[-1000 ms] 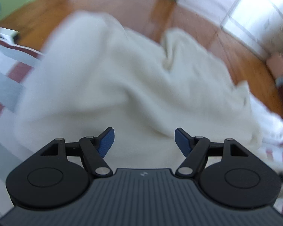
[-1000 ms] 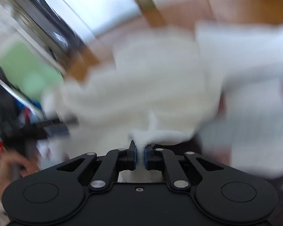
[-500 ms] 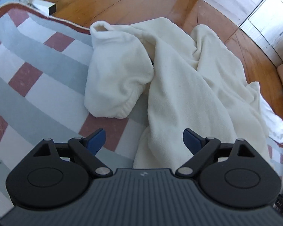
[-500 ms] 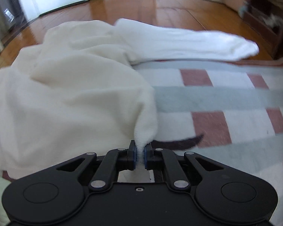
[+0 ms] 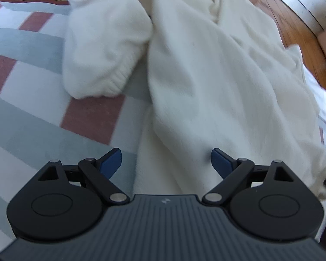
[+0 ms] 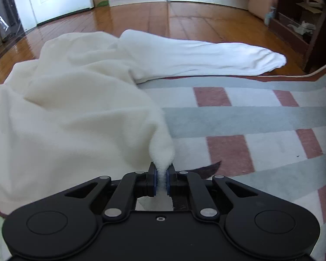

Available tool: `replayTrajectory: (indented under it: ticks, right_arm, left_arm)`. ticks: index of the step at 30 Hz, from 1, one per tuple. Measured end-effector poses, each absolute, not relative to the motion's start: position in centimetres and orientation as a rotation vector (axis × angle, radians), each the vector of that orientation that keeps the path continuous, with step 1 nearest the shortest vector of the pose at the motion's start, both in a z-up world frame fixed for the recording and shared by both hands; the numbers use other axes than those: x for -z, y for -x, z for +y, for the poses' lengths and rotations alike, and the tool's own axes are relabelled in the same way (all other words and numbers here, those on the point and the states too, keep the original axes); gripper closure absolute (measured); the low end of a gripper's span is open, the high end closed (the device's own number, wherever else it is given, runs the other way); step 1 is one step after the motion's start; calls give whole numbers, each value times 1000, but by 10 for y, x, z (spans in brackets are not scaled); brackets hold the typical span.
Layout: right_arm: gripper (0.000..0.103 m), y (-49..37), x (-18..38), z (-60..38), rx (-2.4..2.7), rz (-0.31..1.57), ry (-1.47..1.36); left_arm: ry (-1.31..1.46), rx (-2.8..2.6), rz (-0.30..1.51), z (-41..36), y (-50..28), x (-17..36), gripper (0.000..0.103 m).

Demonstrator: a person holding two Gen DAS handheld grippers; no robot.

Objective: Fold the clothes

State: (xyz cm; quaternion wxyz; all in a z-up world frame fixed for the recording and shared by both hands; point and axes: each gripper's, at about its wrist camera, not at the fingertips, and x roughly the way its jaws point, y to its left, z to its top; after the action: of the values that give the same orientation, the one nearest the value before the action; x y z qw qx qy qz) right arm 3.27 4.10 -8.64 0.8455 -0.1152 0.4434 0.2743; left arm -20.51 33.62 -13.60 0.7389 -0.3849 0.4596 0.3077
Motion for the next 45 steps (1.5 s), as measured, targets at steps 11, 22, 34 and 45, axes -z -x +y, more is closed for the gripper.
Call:
replayTrajectory:
  ticks: [11, 22, 34, 45]
  right_arm:
    - [93, -34, 97, 34, -590, 931, 231]
    - [58, -49, 112, 12, -645, 1086, 45]
    - [91, -56, -11, 1, -1155, 998, -142]
    - [91, 16, 93, 4, -883, 1230, 333]
  left_arm:
    - [951, -595, 1046, 338, 202, 160, 13]
    - [674, -546, 1132, 301, 171, 151, 53]
    - [495, -664, 770, 295, 222, -24, 93]
    - [337, -670, 1240, 266, 239, 49, 91]
